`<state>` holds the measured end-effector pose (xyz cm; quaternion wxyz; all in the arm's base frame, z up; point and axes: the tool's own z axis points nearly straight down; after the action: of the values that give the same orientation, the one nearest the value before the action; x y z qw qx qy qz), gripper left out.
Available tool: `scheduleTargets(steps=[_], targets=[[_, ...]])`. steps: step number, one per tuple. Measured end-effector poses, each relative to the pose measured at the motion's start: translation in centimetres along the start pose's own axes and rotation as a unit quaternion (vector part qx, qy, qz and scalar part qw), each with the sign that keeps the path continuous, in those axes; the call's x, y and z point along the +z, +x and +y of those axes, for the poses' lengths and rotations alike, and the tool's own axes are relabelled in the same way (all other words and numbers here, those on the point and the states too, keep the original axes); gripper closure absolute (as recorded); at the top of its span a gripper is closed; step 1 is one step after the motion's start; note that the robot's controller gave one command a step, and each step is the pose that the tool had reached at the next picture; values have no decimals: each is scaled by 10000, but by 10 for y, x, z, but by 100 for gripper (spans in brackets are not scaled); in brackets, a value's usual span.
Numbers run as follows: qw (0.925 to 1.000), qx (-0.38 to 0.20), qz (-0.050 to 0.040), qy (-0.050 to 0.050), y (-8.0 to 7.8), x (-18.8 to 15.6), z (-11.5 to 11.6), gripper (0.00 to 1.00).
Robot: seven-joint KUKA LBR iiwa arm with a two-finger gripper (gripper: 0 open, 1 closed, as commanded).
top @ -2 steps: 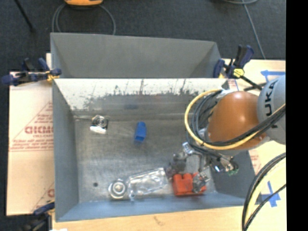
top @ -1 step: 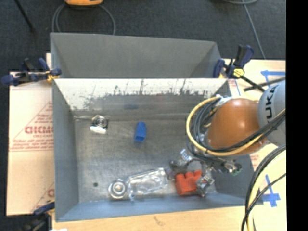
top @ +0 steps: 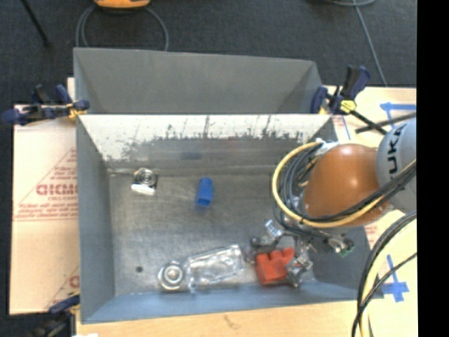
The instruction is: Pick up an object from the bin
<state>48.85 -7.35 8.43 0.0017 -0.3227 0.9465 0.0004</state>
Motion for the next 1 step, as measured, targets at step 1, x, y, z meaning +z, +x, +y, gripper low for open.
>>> scheduleTargets(steps=[1], targets=[[9967, -809, -22, 41, -12, -165, -1, 100]])
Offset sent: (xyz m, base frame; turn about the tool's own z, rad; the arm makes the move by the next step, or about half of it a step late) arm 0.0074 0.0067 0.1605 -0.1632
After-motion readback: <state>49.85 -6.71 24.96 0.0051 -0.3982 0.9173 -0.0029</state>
